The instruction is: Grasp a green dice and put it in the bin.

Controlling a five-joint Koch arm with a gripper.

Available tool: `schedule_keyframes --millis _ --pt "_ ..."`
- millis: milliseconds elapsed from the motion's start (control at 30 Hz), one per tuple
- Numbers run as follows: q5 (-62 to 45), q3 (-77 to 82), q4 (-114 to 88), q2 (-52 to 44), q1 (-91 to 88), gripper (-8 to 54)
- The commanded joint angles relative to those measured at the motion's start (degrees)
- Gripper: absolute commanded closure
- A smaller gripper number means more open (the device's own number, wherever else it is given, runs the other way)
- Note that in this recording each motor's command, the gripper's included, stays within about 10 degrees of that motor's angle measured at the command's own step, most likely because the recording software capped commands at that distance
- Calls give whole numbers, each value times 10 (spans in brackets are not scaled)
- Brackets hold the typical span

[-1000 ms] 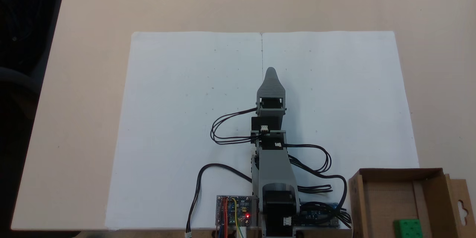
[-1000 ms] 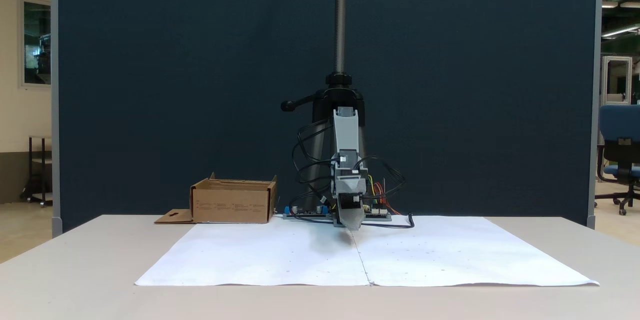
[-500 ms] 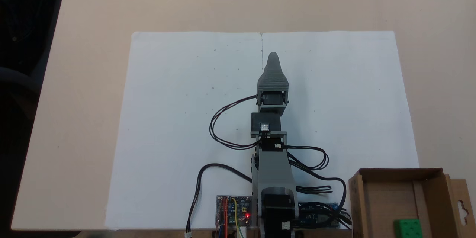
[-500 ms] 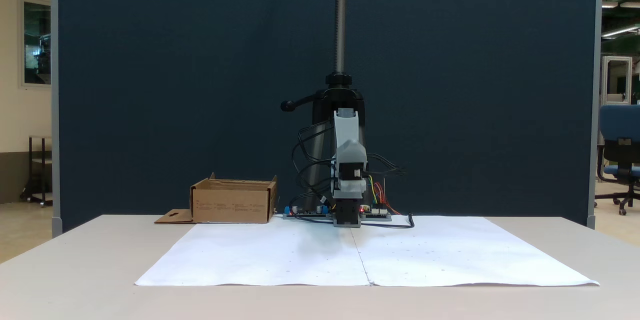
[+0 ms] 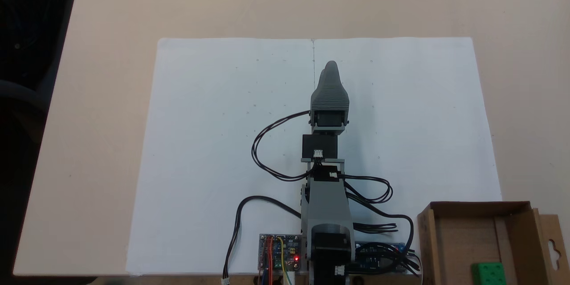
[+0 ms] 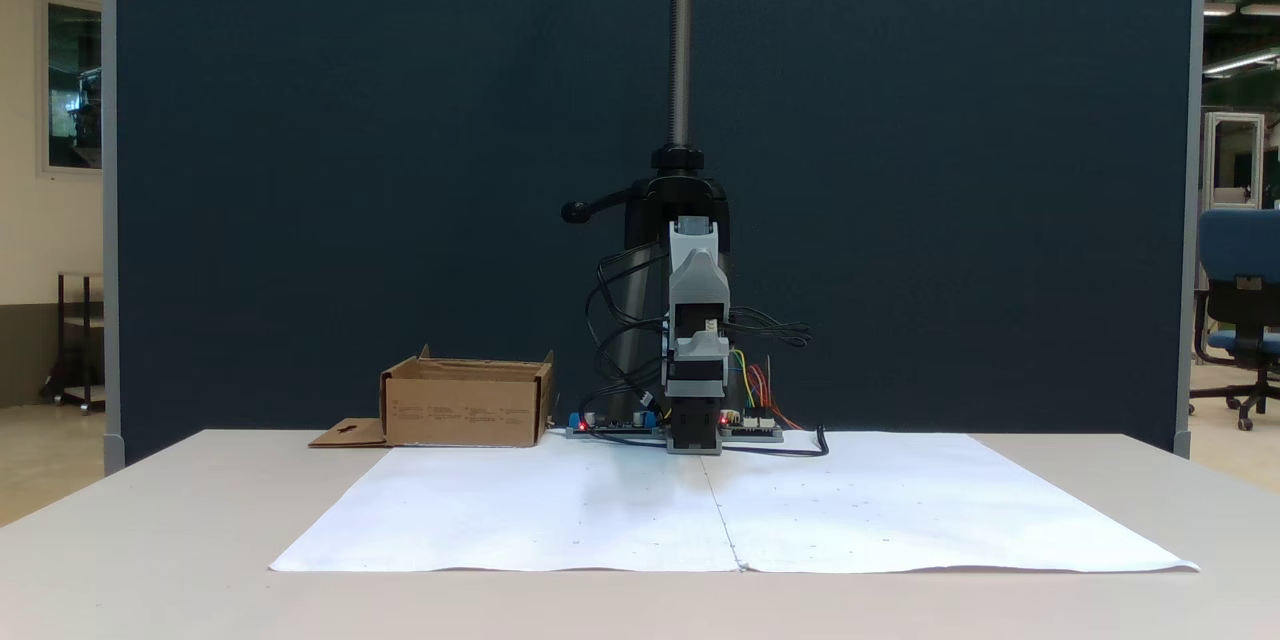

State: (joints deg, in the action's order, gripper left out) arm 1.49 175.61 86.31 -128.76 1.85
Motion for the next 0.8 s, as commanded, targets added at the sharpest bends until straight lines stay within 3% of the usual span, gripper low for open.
schedule_keyframes --millis 0,767 --pt "-32 38 46 -56 17 20" --pt "-30 38 4 -56 9 11"
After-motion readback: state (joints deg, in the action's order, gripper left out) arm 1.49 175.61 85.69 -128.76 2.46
